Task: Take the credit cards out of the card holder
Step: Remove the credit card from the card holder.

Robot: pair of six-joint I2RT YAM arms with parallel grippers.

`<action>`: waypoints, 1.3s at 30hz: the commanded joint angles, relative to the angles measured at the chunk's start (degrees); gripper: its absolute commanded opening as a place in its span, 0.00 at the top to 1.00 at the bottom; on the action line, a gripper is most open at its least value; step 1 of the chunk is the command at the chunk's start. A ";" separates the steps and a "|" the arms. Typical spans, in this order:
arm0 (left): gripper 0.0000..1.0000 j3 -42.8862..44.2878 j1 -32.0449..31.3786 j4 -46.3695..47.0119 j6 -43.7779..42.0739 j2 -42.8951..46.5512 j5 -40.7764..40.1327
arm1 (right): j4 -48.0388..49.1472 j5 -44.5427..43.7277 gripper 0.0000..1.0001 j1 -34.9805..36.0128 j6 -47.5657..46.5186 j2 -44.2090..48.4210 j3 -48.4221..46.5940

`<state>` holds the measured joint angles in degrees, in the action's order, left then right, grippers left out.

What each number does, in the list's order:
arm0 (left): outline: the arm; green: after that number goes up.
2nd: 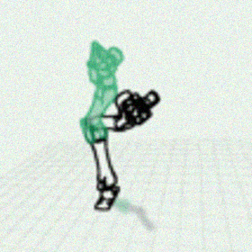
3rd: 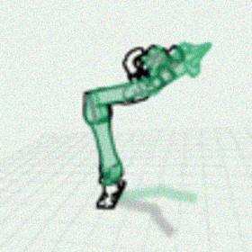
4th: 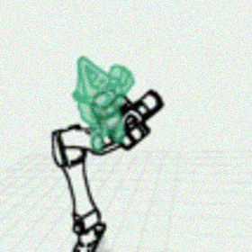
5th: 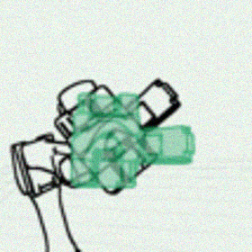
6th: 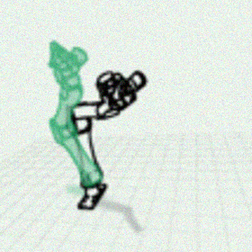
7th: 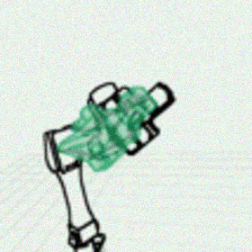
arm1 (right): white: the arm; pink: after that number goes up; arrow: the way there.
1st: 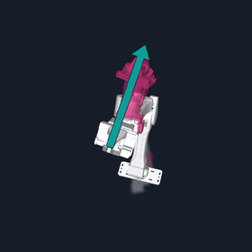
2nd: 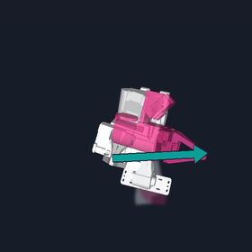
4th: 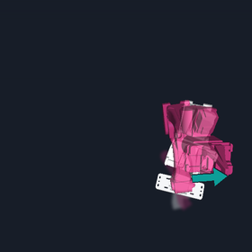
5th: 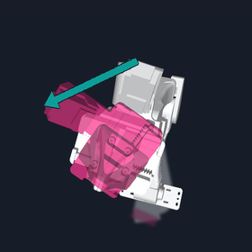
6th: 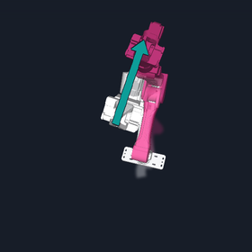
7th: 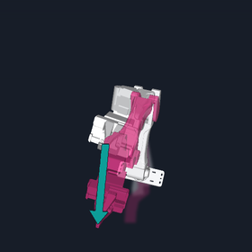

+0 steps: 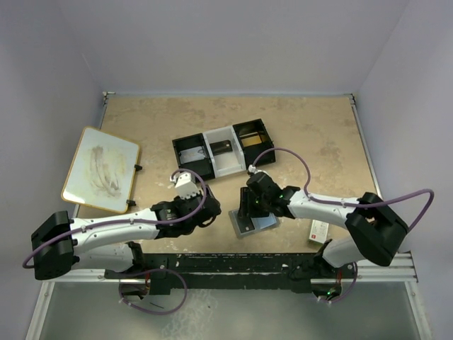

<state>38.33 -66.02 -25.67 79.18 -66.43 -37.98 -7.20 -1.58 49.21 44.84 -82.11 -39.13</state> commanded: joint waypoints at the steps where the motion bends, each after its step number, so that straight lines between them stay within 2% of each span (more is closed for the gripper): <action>1: 0.34 -0.19 0.28 4.71 -3.33 0.24 1.57 | 4.69 5.60 0.46 -2.00 0.75 2.82 2.36; 3: 0.34 -0.10 0.29 4.65 -3.40 0.40 1.78 | 4.17 5.97 0.43 -2.12 -0.64 2.89 2.04; 6: 0.34 -0.50 0.28 3.68 -1.61 1.28 0.36 | 1.56 1.01 0.28 -1.67 -2.29 2.38 0.09; 7: 0.34 -0.72 0.28 3.23 -0.93 1.87 -0.29 | 0.57 0.17 0.27 -1.42 -2.44 2.07 -0.36; 12: 0.31 -0.98 0.28 0.66 0.65 4.43 -2.96 | -4.18 -6.08 0.25 0.89 -2.65 -0.06 -3.08; 18: 0.31 -1.03 0.28 -1.92 2.15 6.30 -4.40 | -11.66 -15.19 0.25 6.29 0.41 -7.71 -9.68; 23: 0.31 -0.97 0.28 -3.46 2.71 7.30 -5.03 | -14.21 -16.71 0.32 7.78 4.12 -12.01 -12.34; 25: 0.31 -1.10 0.32 -3.90 2.83 7.81 -5.14 | -12.28 -14.22 0.37 7.87 3.64 -11.28 -11.68; 28: 0.31 -1.46 0.32 -4.04 2.89 8.30 -5.17 | -10.88 -11.52 0.51 7.77 3.40 -9.51 -10.75; 32: 0.31 -1.76 0.28 -2.97 2.15 8.13 -4.64 | -8.73 -9.26 0.54 7.32 1.92 -8.42 -9.52; 39: 0.31 -1.48 0.28 0.30 -0.49 7.13 -2.01 | 0.57 0.36 0.56 2.77 2.04 -3.50 -3.55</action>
<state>36.80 -66.02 -28.36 80.58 -59.22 -40.60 -11.09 -7.77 54.00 46.00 -87.96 -46.06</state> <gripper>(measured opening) 0.693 0.443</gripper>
